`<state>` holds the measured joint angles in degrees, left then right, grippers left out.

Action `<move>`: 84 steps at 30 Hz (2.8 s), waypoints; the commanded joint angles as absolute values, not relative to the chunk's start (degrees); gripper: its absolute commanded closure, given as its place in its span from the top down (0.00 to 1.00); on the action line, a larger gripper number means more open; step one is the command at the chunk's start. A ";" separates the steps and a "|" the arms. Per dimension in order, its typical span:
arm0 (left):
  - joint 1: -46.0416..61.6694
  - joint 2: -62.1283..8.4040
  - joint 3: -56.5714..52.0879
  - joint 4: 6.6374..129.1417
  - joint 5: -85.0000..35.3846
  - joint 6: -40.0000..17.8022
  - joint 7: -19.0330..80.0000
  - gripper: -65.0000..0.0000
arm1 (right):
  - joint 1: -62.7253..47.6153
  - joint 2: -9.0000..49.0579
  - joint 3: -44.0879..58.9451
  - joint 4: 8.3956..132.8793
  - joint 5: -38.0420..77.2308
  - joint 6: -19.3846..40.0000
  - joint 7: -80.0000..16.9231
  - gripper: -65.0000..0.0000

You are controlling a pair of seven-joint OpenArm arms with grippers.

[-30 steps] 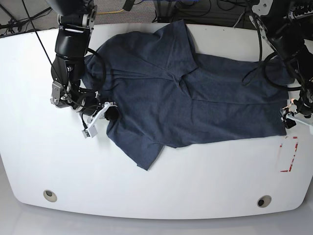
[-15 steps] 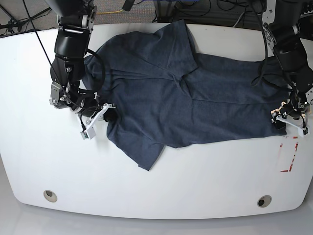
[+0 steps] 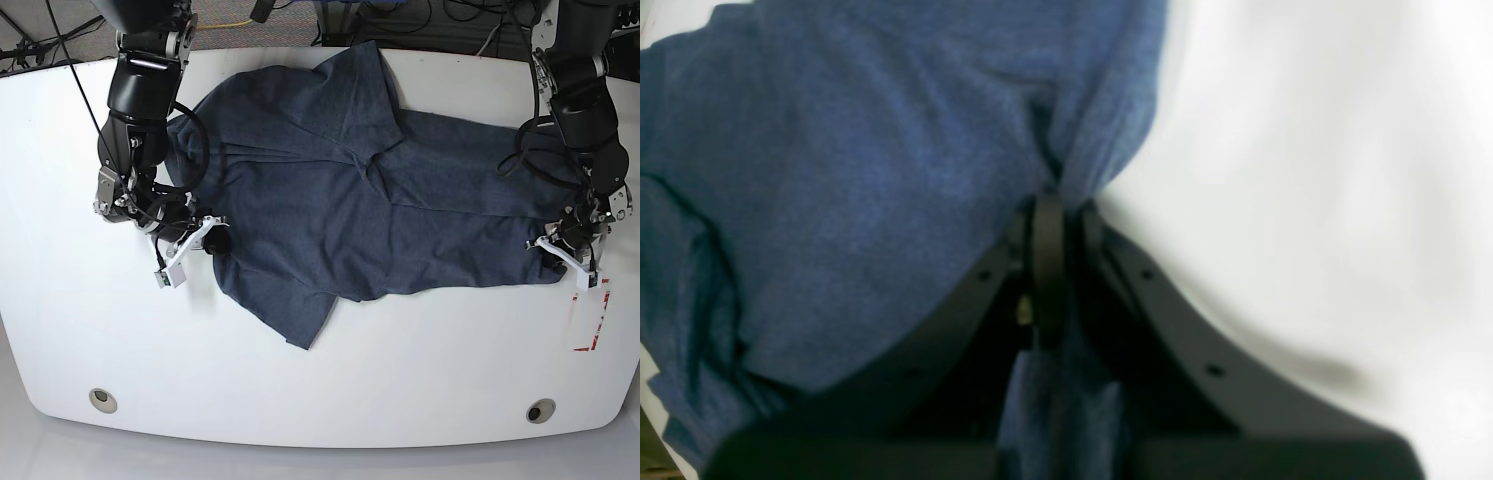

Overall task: Fold the T-shirt properly
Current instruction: 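Lift the shirt with both grippers, shake it and lay it flat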

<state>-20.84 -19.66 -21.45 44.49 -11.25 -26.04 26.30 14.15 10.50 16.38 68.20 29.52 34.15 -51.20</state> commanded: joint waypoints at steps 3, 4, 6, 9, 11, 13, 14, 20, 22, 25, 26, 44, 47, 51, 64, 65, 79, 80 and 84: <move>-22.11 -19.91 -21.58 46.29 -10.24 -26.42 30.02 0.00 | 16.84 11.38 16.48 70.11 30.55 34.68 -50.07 0.00; -22.11 -19.91 -21.58 48.48 -10.24 -26.42 30.20 0.00 | 17.01 11.56 16.57 71.87 30.55 34.68 -50.15 0.00; -22.11 -19.91 -22.29 52.70 -10.24 -26.51 32.66 0.00 | 16.75 12.44 16.66 75.47 30.55 34.68 -50.15 0.00; -22.55 -19.74 -26.07 57.80 -10.24 -26.68 38.55 0.00 | 17.19 13.93 16.57 78.29 30.55 34.68 -50.15 0.00; -23.52 -19.65 -27.56 60.35 -10.24 -27.56 41.71 0.00 | 19.21 14.81 16.48 78.55 30.55 34.68 -50.24 0.00; -24.92 -19.65 -27.65 61.85 -10.24 -28.62 43.03 0.00 | 20.70 15.34 16.48 78.55 30.55 34.68 -50.33 0.00; -25.63 -19.65 -27.65 63.16 -10.24 -29.23 43.74 0.00 | 21.76 15.78 16.48 78.55 30.55 34.68 -50.68 0.00; -28.62 -19.47 -27.74 71.43 -10.24 -29.41 48.66 0.00 | 27.56 18.33 16.22 78.29 30.55 34.77 -51.03 0.00; -29.93 -19.03 -27.82 73.89 -10.24 -29.41 49.98 0.00 | 29.76 19.30 15.08 78.29 30.55 34.77 -51.03 0.00; -32.57 -18.07 -28.00 78.37 -10.24 -29.41 51.47 0.00 | 34.33 21.32 11.91 78.37 30.55 34.77 -51.03 0.00; -33.19 -17.89 -28.00 79.43 -10.15 -29.41 51.47 0.00 | 35.47 21.85 11.38 78.37 30.55 34.77 -51.03 0.00; -55.69 -19.65 -27.65 90.95 -10.15 -29.49 57.63 0.00 | 65.89 27.91 1.10 78.20 30.55 34.77 -55.25 0.00; -59.12 -19.74 -27.65 90.77 -10.15 -29.58 57.71 0.00 | 69.93 27.91 0.92 78.20 30.55 34.77 -56.92 0.00; -59.65 -19.74 -26.59 90.77 -10.24 -29.76 57.71 0.00 | 71.25 27.82 1.10 78.73 30.55 36.70 -59.21 0.00; -43.47 -19.30 -26.07 96.04 -10.33 -33.01 57.71 0.00 | 48.22 26.95 8.22 94.11 30.55 39.16 -62.37 0.00; -41.80 -19.30 -26.07 97.01 -10.33 -33.01 57.71 0.00 | 46.29 26.68 8.92 94.99 30.55 39.16 -62.46 0.00; -11.56 -17.54 -27.03 109.49 -17.98 -33.10 59.03 0.00 | 16.40 22.11 18.24 108.44 30.55 39.16 -62.46 0.00; -8.57 -17.36 -28.70 109.93 -18.77 -33.10 59.12 0.00 | 13.76 21.76 20.00 109.32 30.55 39.16 -62.46 0.00; -1.80 -15.69 -33.19 110.29 -21.41 -33.10 59.21 0.00 | 7.52 20.00 22.73 111.16 30.64 39.52 -62.46 0.00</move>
